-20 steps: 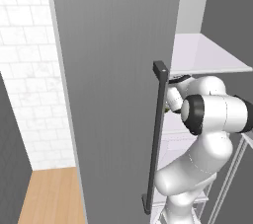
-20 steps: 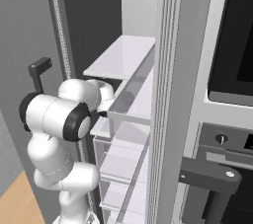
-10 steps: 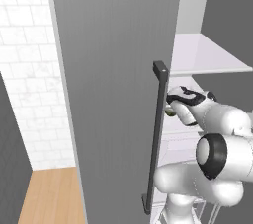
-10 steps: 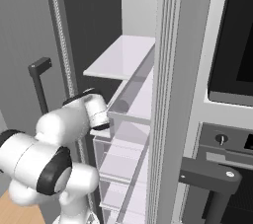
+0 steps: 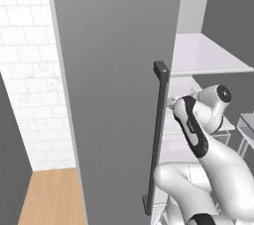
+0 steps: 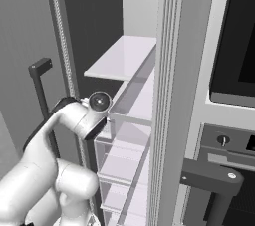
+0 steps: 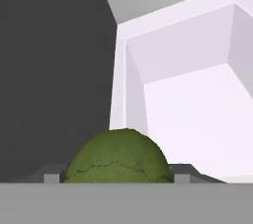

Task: Place one lime and one fish in each tupperware on the nearby counter, to pack two identical lunches.

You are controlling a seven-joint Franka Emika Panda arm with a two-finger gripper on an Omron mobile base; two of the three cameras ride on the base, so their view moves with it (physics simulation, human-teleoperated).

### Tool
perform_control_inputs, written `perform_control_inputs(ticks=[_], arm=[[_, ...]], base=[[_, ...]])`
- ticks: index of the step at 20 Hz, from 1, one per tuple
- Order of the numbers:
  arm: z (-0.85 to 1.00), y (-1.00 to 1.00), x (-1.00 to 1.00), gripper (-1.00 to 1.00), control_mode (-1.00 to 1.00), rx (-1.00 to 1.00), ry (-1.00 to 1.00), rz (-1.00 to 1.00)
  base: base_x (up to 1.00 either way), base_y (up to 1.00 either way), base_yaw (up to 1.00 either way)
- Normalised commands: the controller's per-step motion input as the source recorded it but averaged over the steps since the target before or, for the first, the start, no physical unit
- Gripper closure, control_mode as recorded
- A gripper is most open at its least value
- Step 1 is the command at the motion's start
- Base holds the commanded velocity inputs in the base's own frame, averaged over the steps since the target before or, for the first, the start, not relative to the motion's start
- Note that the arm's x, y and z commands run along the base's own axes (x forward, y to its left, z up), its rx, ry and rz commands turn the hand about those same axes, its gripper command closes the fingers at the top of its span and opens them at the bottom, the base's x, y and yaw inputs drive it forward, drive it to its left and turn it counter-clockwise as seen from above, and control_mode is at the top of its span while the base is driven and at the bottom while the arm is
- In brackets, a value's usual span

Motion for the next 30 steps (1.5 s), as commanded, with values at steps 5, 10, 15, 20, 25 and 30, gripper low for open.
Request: perform_control_inputs(ticks=[5, 10, 15, 20, 25, 30], arm=[[0.81, 0.00, -0.60, 1.00, -1.00, -0.12, 0.07, 0.00], [0.59, 0.00, -0.57, 1.00, -1.00, -0.14, 0.02, 0.00], [0.31, 0.00, -0.70, 1.00, -1.00, -0.14, -0.09, 0.00], [0.07, 0.00, -0.18, 1.00, 1.00, -0.03, -0.02, 0.00], [0.00, 0.00, 0.00, 1.00, 1.00, 0.00, 0.00, 0.00], [0.00, 0.00, 0.00, 1.00, 1.00, 0.00, 0.00, 0.00]], base=[[0.00, 0.00, 0.00], [0.00, 0.00, 0.00], [0.00, 0.00, 0.00], [-0.80, 0.00, 0.00], [-1.00, 0.11, 0.00], [-1.00, 0.07, 0.00]])
